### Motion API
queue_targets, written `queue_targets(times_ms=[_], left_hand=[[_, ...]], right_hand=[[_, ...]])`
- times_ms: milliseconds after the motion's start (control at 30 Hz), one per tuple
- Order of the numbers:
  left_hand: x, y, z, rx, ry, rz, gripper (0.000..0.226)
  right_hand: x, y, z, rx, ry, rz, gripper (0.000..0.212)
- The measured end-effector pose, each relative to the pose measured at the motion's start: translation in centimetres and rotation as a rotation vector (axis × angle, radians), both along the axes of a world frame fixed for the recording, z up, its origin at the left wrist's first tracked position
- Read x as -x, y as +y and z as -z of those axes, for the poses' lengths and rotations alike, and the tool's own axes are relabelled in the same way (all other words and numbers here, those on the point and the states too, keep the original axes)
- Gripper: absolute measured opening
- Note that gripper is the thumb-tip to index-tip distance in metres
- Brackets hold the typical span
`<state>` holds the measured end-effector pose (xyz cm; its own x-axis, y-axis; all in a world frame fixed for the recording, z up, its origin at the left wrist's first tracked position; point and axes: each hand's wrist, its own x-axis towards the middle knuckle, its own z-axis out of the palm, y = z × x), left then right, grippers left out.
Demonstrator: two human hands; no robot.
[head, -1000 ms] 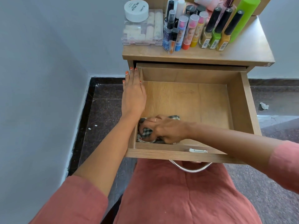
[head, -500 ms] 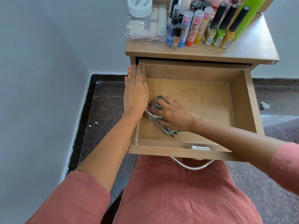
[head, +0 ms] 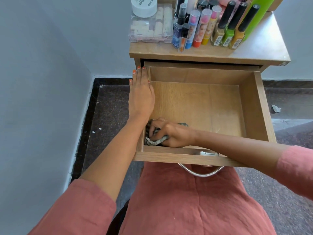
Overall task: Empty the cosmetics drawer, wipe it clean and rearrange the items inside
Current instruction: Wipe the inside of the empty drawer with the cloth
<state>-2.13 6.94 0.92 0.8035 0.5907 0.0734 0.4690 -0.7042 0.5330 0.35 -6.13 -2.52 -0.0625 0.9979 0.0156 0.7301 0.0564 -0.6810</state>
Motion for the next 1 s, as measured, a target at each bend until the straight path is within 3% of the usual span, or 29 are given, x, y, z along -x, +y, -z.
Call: queue_targets(times_ms=[167, 267, 400, 500, 667, 1000], left_hand=[[-0.1, 0.1, 0.1, -0.003, 0.001, 0.0, 0.047], [0.0, 0.1, 0.1, -0.003, -0.005, -0.002, 0.047], [0.1, 0.1, 0.1, 0.003, -0.004, -0.003, 0.046], [0.0, 0.1, 0.1, 0.006, 0.0, -0.004, 0.047], [0.0, 0.0, 0.0, -0.006, 0.0, -0.006, 0.047], [0.0, 0.1, 0.2, -0.031, 0.003, 0.0, 0.047]], right_hand=[[-0.2, 0.0, 0.3, 0.065, 0.062, -0.011, 0.027], [-0.7, -0.5, 0.0, 0.124, -0.111, -0.051, 0.03], [-1.5, -1.3, 0.0, 0.032, -0.339, -0.107, 0.033], [-3.1, -1.0, -0.1, -0.017, -0.423, -0.001, 0.034], [-4.5, 0.3, -0.6, 0.166, -0.46, 0.22, 0.04], [-1.6, -0.7, -0.1, 0.078, -0.376, -0.145, 0.045]])
